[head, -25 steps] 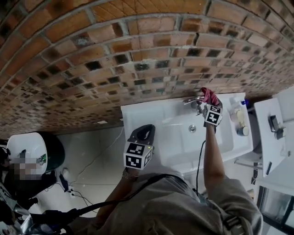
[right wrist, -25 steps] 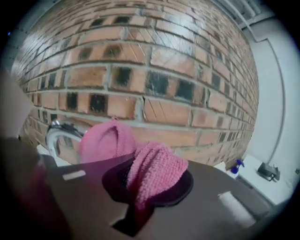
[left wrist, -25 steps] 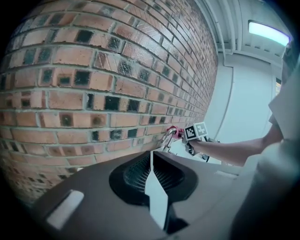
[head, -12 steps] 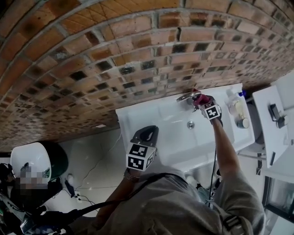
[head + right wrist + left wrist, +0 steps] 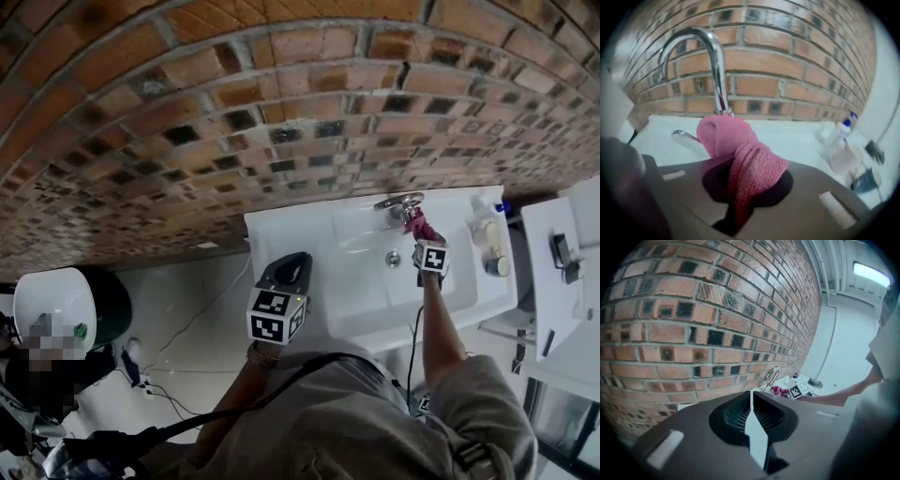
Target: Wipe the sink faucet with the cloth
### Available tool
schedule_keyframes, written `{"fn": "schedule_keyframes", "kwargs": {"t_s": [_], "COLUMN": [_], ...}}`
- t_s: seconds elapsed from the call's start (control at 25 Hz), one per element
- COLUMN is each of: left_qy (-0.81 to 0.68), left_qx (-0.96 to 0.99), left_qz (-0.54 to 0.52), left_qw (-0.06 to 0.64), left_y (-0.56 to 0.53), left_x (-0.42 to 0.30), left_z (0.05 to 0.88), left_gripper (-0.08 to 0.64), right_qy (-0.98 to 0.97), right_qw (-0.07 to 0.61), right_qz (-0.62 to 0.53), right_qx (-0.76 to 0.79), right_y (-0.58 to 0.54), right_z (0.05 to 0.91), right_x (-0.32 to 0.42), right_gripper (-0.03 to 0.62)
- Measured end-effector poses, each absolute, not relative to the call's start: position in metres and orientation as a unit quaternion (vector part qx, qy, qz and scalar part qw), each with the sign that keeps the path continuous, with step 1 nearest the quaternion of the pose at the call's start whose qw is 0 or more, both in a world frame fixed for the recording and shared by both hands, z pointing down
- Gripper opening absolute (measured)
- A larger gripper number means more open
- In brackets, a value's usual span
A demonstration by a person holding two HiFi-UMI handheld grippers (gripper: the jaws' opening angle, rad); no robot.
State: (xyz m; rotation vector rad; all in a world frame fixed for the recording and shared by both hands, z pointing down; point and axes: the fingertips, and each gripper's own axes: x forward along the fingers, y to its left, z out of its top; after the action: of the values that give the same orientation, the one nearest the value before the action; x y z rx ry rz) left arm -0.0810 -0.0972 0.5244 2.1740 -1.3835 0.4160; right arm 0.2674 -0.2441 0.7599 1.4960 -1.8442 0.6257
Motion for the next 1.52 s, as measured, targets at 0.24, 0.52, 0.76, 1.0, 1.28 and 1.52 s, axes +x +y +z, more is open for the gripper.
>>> {"fn": "schedule_keyframes", "kwargs": {"t_s": [0.24, 0.52, 0.76, 1.0, 1.28, 1.52], "left_qy": [-0.506, -0.48, -0.476, -0.48, -0.483, -0.461], "left_qx": [0.806, 0.822, 0.826, 0.825, 0.82, 0.832], "left_qz": [0.146, 0.159, 0.159, 0.159, 0.164, 0.171], "left_qw": [0.27, 0.263, 0.256, 0.253, 0.259, 0.256], "left_y": [-0.099, -0.097, -0.1, -0.092, -0.094, -0.103], "left_x": [-0.076, -0.055, -0.051, -0.054, -0.061, -0.037], "left_z": [0.526, 0.527, 0.523, 0.519, 0.525, 0.529], "left_gripper": [0.031, 0.031, 0.031, 0.031, 0.031, 0.031], "right_qy": [-0.688, -0.771, -0.799, -0.787, -0.811, -0.883], "right_qw": [0.278, 0.232, 0.134, 0.171, 0.215, 0.278], "right_qz": [0.335, 0.378, 0.314, 0.226, 0.134, 0.064], "right_qx": [0.58, 0.458, 0.495, 0.548, 0.527, 0.373], "right_y": [-0.204, -0.191, -0.235, -0.275, -0.27, -0.215], "right_z": [0.749, 0.697, 0.646, 0.63, 0.604, 0.615], "right_x": [0.207, 0.186, 0.198, 0.174, 0.121, 0.06], "right_gripper": [0.028, 0.029, 0.032, 0.034, 0.031, 0.032]}}
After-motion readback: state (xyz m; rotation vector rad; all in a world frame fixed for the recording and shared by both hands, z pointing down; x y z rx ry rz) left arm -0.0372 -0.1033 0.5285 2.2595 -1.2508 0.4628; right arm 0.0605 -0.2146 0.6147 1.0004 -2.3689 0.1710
